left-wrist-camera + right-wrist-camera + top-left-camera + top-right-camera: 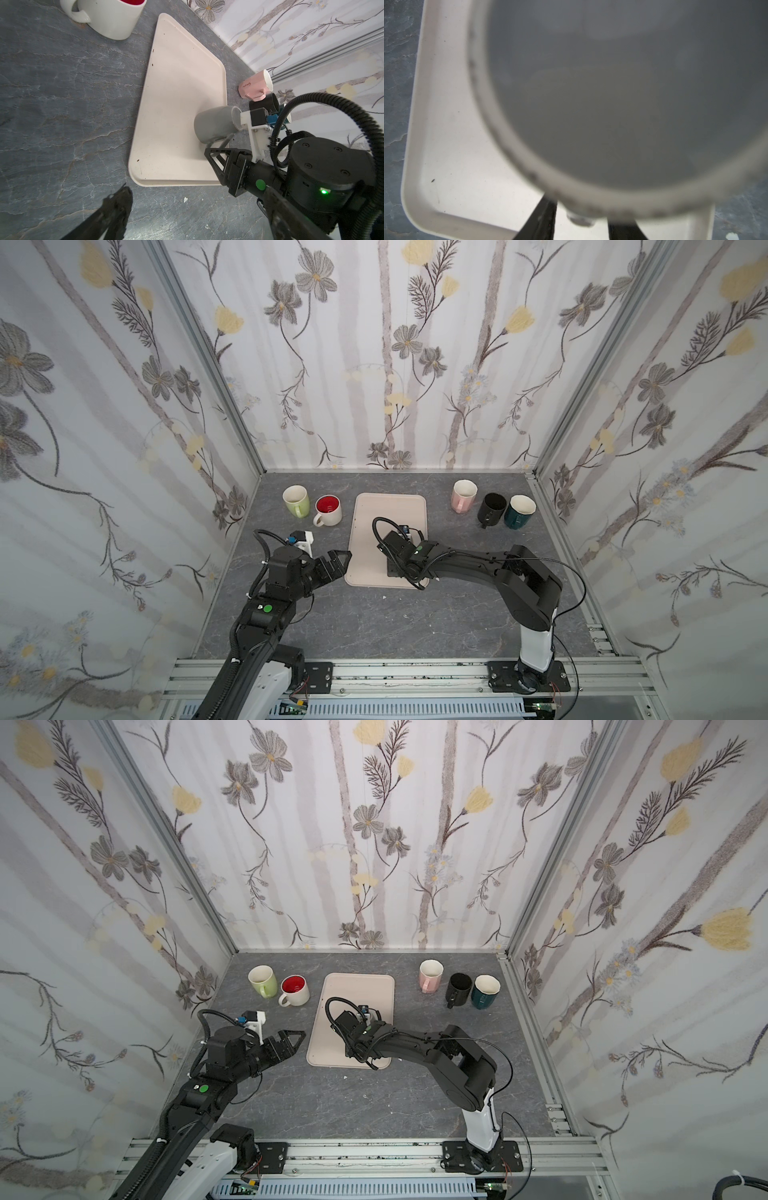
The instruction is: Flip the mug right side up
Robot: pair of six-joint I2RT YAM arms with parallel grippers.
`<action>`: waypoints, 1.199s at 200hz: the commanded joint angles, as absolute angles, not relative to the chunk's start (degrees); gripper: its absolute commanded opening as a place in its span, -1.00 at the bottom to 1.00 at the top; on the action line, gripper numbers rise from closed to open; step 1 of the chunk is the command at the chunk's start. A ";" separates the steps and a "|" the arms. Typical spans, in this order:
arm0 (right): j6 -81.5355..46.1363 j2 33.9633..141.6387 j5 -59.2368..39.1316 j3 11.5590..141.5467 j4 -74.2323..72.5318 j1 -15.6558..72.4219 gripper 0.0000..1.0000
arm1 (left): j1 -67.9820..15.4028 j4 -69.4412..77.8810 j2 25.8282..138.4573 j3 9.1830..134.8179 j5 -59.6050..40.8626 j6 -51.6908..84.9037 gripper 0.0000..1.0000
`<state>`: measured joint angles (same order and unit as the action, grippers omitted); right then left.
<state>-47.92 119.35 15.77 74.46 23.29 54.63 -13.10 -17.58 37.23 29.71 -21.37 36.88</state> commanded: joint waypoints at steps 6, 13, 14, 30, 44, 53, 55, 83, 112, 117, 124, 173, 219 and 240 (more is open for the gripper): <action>-47.79 118.81 16.74 76.83 24.11 54.53 -0.13 | -13.16 -16.27 35.40 29.30 -19.28 36.66 1.00; -47.51 118.95 16.88 77.67 24.69 54.52 -0.09 | -13.10 -16.60 34.97 29.31 -18.78 36.56 1.00; -47.49 118.98 16.92 77.77 24.78 54.51 -0.09 | -13.10 -16.69 34.93 29.33 -18.71 36.56 1.00; -47.03 119.13 17.43 79.22 25.56 54.47 -0.05 | -13.14 -16.62 34.13 28.66 -17.63 36.47 1.00; -46.85 119.27 17.15 79.78 25.66 53.98 -0.04 | -13.11 -16.39 33.93 28.15 -17.57 36.69 1.00; -46.85 119.45 17.04 79.98 25.82 53.72 -0.03 | -13.09 -16.53 34.02 28.14 -17.74 36.65 1.00; -46.85 119.47 17.05 79.91 25.77 53.66 -0.03 | -13.14 -16.61 34.02 28.13 -17.75 36.65 1.00; -46.93 118.91 17.14 79.82 25.79 53.02 -0.08 | -13.17 -17.05 33.03 28.00 -17.28 36.54 1.00; -46.93 118.78 17.09 79.89 26.34 52.08 -0.21 | -13.10 -16.71 32.08 27.28 -16.57 36.65 1.00; -46.89 118.76 16.97 79.83 26.49 51.99 -0.22 | -13.16 -16.74 31.99 27.25 -16.56 36.65 1.00; -46.82 118.68 16.77 79.89 26.58 51.83 -0.24 | -13.14 -16.62 32.07 27.26 -16.54 36.65 1.00; -44.04 119.18 12.37 79.86 27.05 49.75 -0.46 | -13.16 -15.83 32.26 26.99 -17.04 36.74 1.00; -41.52 118.83 10.23 81.29 28.21 48.29 -0.37 | -13.11 -15.43 32.34 26.54 -16.98 36.87 1.00; -40.40 118.87 10.45 82.98 29.74 48.01 -0.35 | -13.15 -15.18 32.43 26.54 -17.00 36.91 1.00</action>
